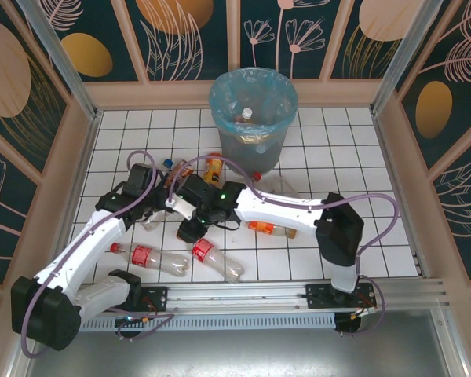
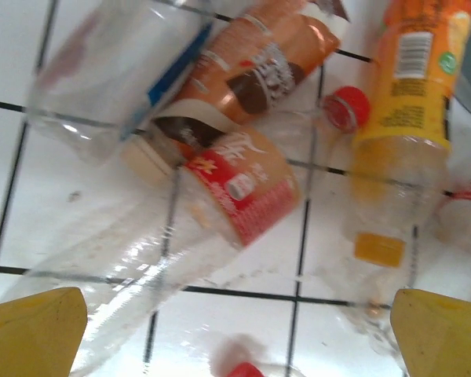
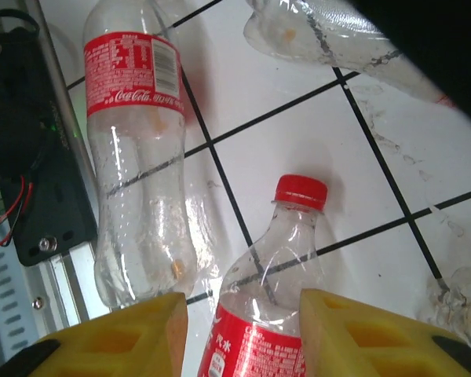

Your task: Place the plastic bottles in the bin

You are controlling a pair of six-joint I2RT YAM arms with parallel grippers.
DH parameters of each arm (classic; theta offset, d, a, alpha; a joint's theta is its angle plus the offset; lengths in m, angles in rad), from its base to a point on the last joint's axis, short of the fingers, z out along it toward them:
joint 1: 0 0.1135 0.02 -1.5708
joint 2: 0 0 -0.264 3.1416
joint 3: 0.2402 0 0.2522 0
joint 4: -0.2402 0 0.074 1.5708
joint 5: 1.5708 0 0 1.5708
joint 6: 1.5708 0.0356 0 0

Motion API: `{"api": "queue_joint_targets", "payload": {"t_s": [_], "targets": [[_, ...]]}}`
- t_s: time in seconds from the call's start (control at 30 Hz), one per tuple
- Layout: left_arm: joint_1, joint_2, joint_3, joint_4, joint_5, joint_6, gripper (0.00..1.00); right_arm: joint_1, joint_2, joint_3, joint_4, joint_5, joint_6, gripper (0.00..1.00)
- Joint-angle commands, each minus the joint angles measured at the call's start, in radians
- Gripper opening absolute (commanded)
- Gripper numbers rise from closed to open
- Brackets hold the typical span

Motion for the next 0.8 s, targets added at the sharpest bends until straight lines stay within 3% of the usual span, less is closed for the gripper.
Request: {"api": "queue_joint_targets", "payload": {"t_s": [0.0, 0.13, 0.23, 0.5, 0.77], "targets": [[0.052, -0.012, 0.012, 0.057, -0.136, 0.013, 0.99, 0.004, 0.072, 0.078, -0.091, 0.022, 0.024, 0.43], [0.175, -0.018, 0.003, 0.118, -0.146, 0.033, 0.99, 0.008, 0.143, 0.138, -0.136, 0.035, 0.027, 0.43], [0.216, -0.022, 0.003, 0.156, -0.192, 0.044, 0.99, 0.008, 0.182, 0.172, -0.149, 0.045, 0.034, 0.44], [0.229, -0.013, 0.023, 0.195, -0.315, 0.124, 0.99, 0.009, 0.269, 0.244, -0.172, 0.042, 0.060, 0.45], [0.228, -0.111, -0.060, 0.268, -0.386, 0.135, 0.99, 0.008, 0.367, 0.338, -0.216, 0.054, 0.071, 0.48]]}}
